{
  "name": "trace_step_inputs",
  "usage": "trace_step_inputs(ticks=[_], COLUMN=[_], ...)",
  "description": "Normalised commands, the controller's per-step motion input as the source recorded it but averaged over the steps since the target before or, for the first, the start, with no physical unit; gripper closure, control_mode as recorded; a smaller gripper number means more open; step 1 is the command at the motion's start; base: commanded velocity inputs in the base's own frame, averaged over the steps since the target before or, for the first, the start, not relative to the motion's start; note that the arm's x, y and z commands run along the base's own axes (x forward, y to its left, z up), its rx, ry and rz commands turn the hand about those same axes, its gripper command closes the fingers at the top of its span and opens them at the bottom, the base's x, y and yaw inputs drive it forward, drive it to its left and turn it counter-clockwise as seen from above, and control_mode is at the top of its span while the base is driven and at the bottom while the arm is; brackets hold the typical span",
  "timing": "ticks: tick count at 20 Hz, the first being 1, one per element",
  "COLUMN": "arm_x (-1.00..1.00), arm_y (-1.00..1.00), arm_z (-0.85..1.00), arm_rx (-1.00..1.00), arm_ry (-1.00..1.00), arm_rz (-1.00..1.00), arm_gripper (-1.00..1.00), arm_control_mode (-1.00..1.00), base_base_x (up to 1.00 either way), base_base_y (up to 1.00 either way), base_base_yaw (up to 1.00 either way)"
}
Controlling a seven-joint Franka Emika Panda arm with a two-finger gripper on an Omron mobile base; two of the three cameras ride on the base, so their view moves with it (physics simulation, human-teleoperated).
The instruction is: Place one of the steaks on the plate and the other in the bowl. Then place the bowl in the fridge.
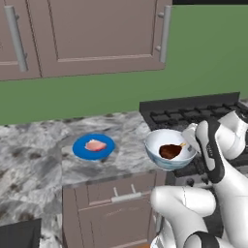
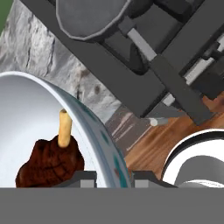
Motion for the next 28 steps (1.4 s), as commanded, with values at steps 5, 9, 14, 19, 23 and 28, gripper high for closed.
trace_step_inputs(ticks=[5, 9, 14, 19, 23, 28], arm_x=[0.0, 0.0, 0.0, 0.0, 0.0, 0.0], arm_y=[0.0, 0.0, 0.0, 0.0, 0.0, 0.0], arm_z=[0.0, 0.0, 0.0, 0.0, 0.0, 0.0], arm_rx=[0.0, 0.0, 0.0, 0.0, 0.0, 0.0], arm_ry=[0.0, 0.0, 0.0, 0.0, 0.0, 0.0], arm_rz=[0.0, 0.0, 0.0, 0.0, 0.0, 0.0], arm_gripper=[1.0, 1.0, 1.0, 1.0, 1.0, 1.0], arm_control_mode=[1.0, 1.0, 1.0, 1.0, 1.0, 1.0], base_base_x=[-0.77, -0.32, 0.0, -0.01, -0.01, -0.02], base_base_y=[-0.84, -1.0, -1.0, -1.0, -1.0, -1.0], base_base_yaw=[-0.26, -0.45, -0.55, -0.45, -0.4, -0.34])
